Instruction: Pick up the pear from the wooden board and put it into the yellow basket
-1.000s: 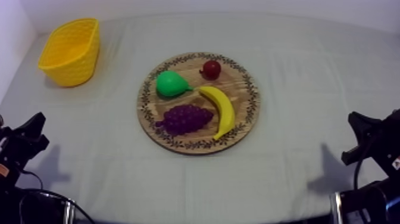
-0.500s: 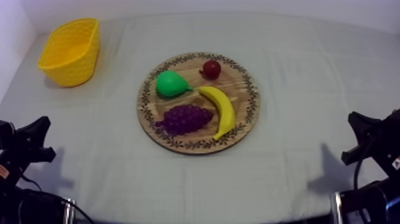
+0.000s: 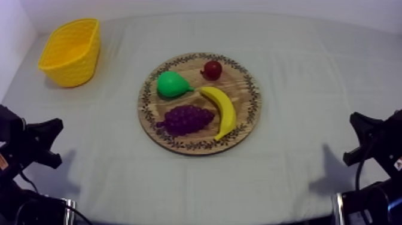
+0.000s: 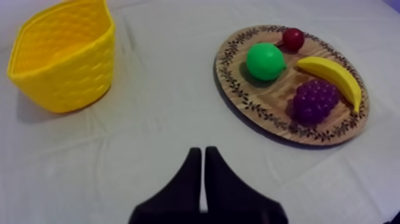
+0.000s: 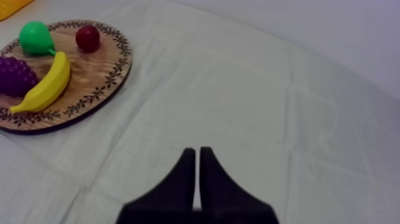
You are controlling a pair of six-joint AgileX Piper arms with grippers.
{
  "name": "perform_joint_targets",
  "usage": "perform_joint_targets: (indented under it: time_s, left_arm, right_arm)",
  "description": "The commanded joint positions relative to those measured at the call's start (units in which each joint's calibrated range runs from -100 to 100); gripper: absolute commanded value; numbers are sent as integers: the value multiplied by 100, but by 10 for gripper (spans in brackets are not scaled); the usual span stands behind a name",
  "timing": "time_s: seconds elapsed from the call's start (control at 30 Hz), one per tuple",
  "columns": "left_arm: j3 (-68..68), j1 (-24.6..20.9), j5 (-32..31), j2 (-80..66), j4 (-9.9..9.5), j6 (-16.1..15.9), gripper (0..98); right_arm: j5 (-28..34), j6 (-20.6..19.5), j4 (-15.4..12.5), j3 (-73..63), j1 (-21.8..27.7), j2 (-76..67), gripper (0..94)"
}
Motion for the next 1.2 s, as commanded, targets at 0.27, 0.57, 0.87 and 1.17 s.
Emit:
perform_joint_targets:
  time_s: [0.27,0.57,0.87,1.17]
  left_arm:
    - [-2104,425,1373,2292,-125,-6,0]
    - [-4183,802,2878,4185,-340,191,0]
    - [-6109,925,3972,5979,-518,78,0]
    - [-7739,872,4538,7594,-509,-645,0]
  right_arm:
    - [4,-3,-1,-5,-3,-4,4]
    - [4,-6,-1,-5,-3,-4,4]
    - [4,-7,-1,-5,-3,-4,4]
    - [4,-6,-1,-5,-3,-4,4]
